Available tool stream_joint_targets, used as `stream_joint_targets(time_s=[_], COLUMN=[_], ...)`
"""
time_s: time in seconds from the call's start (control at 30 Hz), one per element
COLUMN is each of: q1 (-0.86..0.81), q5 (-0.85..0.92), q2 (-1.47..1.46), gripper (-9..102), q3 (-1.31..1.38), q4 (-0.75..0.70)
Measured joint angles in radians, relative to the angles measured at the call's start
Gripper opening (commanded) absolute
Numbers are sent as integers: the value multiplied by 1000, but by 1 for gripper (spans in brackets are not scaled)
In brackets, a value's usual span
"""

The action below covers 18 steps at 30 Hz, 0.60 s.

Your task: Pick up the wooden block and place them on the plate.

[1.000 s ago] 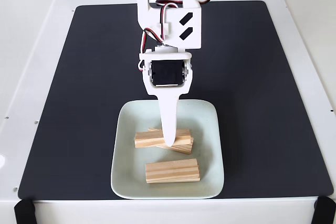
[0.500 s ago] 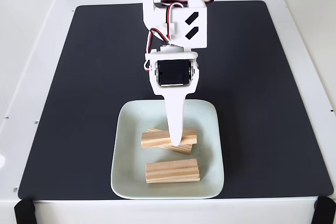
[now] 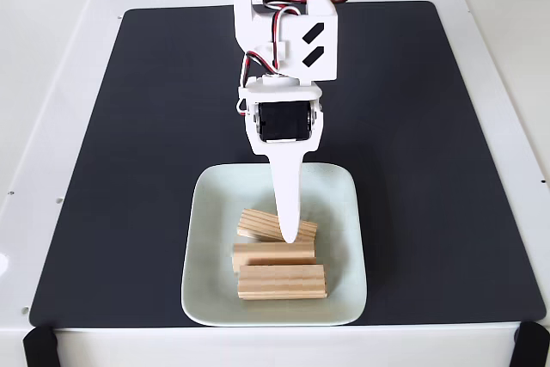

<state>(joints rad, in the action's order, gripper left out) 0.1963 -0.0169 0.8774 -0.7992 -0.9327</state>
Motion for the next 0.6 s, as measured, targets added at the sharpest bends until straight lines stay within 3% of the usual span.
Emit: stream_joint_targets(time_s=[0.33, 0.43, 0.57, 0.6], q1=[0, 0, 0, 3], q5=[0, 0, 0, 0], q2=[0, 2, 63, 84], gripper=[31, 21, -2, 0], q3=[0, -2, -71, -94], q4=[0, 0, 0, 0])
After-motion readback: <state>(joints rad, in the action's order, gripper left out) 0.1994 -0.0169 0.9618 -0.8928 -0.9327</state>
